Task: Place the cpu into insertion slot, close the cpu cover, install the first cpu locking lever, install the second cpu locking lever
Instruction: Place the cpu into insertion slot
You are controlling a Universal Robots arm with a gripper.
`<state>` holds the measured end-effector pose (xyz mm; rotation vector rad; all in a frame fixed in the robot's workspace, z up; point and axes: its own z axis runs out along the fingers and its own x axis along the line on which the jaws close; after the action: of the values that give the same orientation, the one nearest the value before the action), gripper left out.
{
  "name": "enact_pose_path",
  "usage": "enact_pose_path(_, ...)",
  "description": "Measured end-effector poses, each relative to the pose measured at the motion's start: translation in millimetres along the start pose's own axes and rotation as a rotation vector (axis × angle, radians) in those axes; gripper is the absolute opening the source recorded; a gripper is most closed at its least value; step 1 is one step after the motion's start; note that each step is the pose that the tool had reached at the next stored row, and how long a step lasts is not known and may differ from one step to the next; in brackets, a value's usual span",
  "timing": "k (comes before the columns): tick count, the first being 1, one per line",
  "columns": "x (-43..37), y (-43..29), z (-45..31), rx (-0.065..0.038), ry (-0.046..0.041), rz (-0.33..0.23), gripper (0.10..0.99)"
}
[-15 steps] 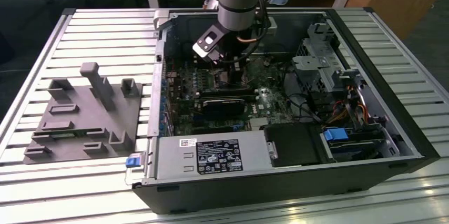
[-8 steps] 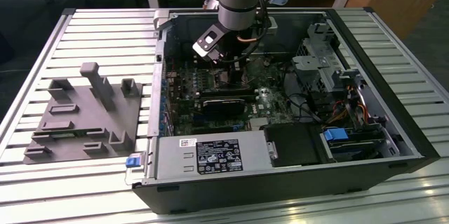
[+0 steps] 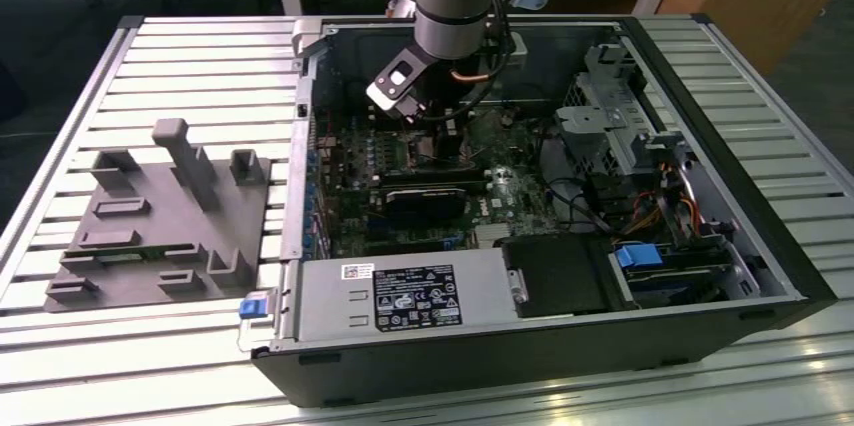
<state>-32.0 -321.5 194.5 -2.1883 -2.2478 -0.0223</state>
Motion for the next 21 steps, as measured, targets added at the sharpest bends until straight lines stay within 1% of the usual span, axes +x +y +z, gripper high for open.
enact_pose_path(13, 0.0, 0.9, 1.7, -0.001, 0.0005, 0.001, 0.537)
enact_pose_path(15, 0.1, 0.9, 2.0, -0.001, 0.0011, 0.001, 0.549)
enact_pose_path(16, 0.0, 0.9, 1.8, 0.000, 0.0005, 0.001, 0.612)
enact_pose_path(21, -0.1, 0.8, 1.5, 0.000, -0.0001, 0.001, 0.612)
